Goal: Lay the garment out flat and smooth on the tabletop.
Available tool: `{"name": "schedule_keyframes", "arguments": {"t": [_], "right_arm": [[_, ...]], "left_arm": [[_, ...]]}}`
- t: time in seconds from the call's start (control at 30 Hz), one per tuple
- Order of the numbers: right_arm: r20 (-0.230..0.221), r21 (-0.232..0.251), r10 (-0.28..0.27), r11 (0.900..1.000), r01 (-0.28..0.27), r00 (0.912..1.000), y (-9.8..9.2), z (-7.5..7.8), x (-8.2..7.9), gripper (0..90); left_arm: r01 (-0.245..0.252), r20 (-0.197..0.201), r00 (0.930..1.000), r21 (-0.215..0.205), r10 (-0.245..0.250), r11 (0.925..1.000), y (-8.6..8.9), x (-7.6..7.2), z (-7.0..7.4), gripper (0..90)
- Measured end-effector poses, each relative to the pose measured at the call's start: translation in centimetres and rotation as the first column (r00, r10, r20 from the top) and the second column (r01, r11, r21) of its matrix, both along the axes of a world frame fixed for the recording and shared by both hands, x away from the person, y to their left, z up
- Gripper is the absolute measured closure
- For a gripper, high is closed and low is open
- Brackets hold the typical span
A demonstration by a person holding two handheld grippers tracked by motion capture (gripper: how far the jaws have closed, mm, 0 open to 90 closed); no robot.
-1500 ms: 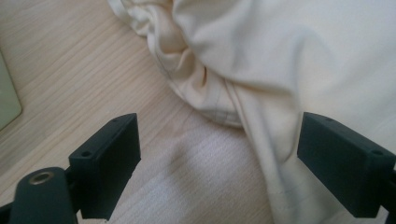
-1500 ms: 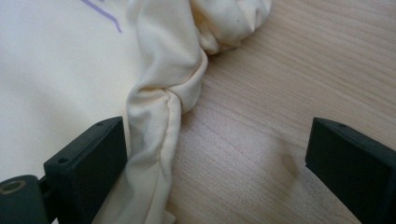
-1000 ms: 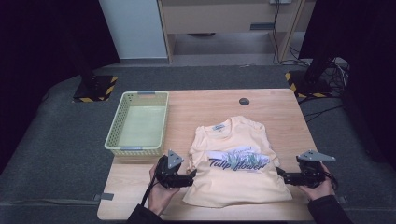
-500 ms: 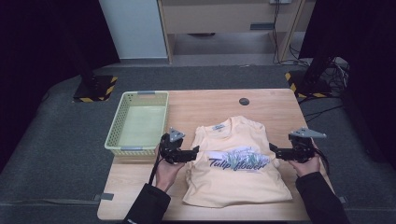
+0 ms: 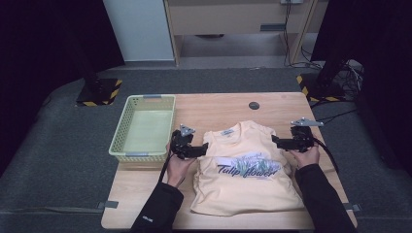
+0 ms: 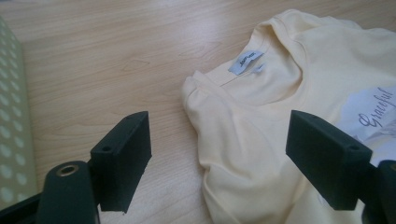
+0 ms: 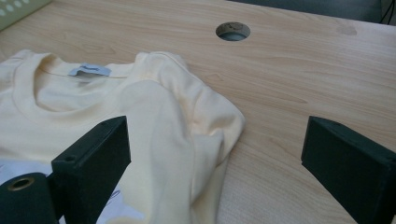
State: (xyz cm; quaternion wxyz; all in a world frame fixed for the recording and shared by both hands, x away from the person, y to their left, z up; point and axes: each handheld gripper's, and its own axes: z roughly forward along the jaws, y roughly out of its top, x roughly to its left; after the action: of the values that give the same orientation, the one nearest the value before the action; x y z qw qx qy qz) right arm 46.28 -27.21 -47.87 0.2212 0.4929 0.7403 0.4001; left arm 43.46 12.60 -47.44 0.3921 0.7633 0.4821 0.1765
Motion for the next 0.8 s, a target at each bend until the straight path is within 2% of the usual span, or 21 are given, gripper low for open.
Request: {"name": "schedule_keyframes", "arguments": {"t": [0.03,0.07,0.1,0.17,0.2,0.23,0.3,0.37,0.43,0.5,0.6,0.67,0.8], "right_arm": [[-0.014,0.009,-0.005,1.0,0.005,0.9999,0.1,-0.5,0.7,9.8],[-0.014,0.009,-0.005,1.0,0.005,0.9999,0.1,-0.5,0.7,9.8],[-0.033,-0.013,-0.002,1.0,0.001,0.9994,0.5,-1.0,1.4,10.6],[-0.043,-0.019,0.001,1.0,-0.002,0.9991,0.7,-1.2,1.7,11.3],[-0.067,-0.045,0.003,0.999,-0.006,0.9977,1.2,-1.8,2.3,12.6],[-0.067,-0.045,0.003,0.999,-0.006,0.9977,1.2,-1.8,2.3,12.6],[-0.095,-0.08,0.0,0.997,-0.007,0.9954,1.7,-2.5,3.0,14.2],[-0.104,-0.093,-0.001,0.996,-0.009,0.9946,1.8,-2.7,3.1,14.9],[-0.117,-0.12,-0.009,0.993,-0.005,0.9931,2.2,-3.2,3.4,17.3],[-0.124,-0.126,-0.014,0.992,-0.002,0.9922,2.3,-3.4,3.5,18.0],[-0.144,-0.127,-0.008,0.992,-0.01,0.9895,2.6,-3.9,3.8,26.9],[-0.146,-0.125,-0.005,0.992,-0.013,0.9893,2.7,-4.1,3.9,33.0],[-0.15,-0.12,0.009,0.992,-0.027,0.9887,3.0,-4.3,3.8,45.9]], "left_arm": [[-0.002,-0.009,1.0,-0.01,0.002,1.0,-0.2,0.3,-0.3,23.0],[-0.001,-0.021,0.9998,-0.017,0.001,0.9999,-0.3,0.6,-0.6,23.0],[-0.002,-0.034,0.9994,-0.009,0.002,1.0,-0.7,1.2,-1.2,23.2],[-0.002,-0.039,0.9992,-0.003,0.001,1.0,-0.8,1.4,-1.5,23.8],[-0.004,-0.047,0.9989,-0.001,0.004,1.0,-0.8,1.6,-1.8,25.3],[-0.003,-0.055,0.9985,0.005,0.003,1.0,-0.8,1.8,-2.0,25.3],[-0.009,-0.073,0.9973,0.014,0.01,0.9999,-0.8,2.3,-2.8,28.2],[-0.01,-0.078,0.9969,0.016,0.011,0.9998,-0.8,2.4,-3.0,28.8],[-0.008,-0.091,0.9958,0.008,0.008,0.9999,-0.8,2.7,-3.4,33.3],[0.0,-0.1,0.995,0.008,0.0,1.0,-0.8,2.8,-3.7,38.9],[0.006,-0.118,0.9931,0.02,-0.004,0.9998,-0.9,3.0,-4.2,41.6],[0.001,-0.13,0.9915,0.007,0.0,1.0,-1.0,3.1,-4.4,44.6],[0.011,-0.141,0.9899,0.008,-0.009,0.9999,-1.2,3.2,-4.7,55.1]]}}
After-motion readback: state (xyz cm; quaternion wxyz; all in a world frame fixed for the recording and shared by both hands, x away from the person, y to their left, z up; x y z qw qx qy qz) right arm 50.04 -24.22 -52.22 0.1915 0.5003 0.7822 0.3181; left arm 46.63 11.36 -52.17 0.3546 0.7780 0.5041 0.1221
